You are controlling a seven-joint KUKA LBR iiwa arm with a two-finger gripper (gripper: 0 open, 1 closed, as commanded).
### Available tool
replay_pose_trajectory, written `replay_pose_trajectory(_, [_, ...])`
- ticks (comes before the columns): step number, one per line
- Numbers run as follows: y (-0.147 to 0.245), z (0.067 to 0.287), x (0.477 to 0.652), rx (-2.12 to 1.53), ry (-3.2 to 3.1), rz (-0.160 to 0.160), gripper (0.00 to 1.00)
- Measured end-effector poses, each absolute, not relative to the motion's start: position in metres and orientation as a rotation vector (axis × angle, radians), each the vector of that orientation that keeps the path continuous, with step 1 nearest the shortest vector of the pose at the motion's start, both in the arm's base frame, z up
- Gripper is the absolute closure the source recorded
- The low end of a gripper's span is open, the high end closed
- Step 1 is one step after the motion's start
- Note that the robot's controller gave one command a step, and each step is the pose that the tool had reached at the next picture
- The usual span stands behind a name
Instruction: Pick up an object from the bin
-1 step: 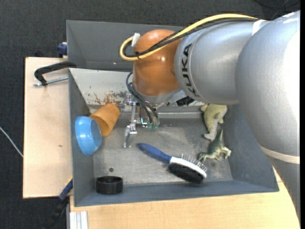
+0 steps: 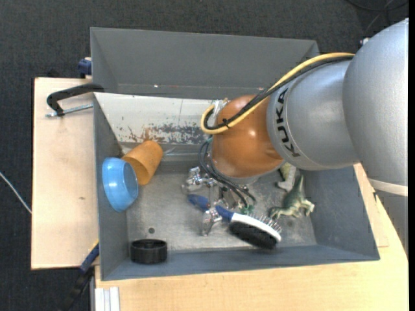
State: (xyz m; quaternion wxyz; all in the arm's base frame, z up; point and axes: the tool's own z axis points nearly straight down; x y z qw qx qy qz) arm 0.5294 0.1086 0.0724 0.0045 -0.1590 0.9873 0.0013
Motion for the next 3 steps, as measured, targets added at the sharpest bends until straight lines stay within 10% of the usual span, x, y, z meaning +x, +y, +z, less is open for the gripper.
replay_pose_trajectory(1, [0.055,0.075,0.569,-0.567,3.079,0.004,0.0])
replay_pose_trajectory(2, [0.057,0.075,0.567,-0.573,3.083,0.004,1.0])
replay_pose_trajectory(3, [0.066,0.207,0.562,-0.838,3.015,-0.001,1.0])
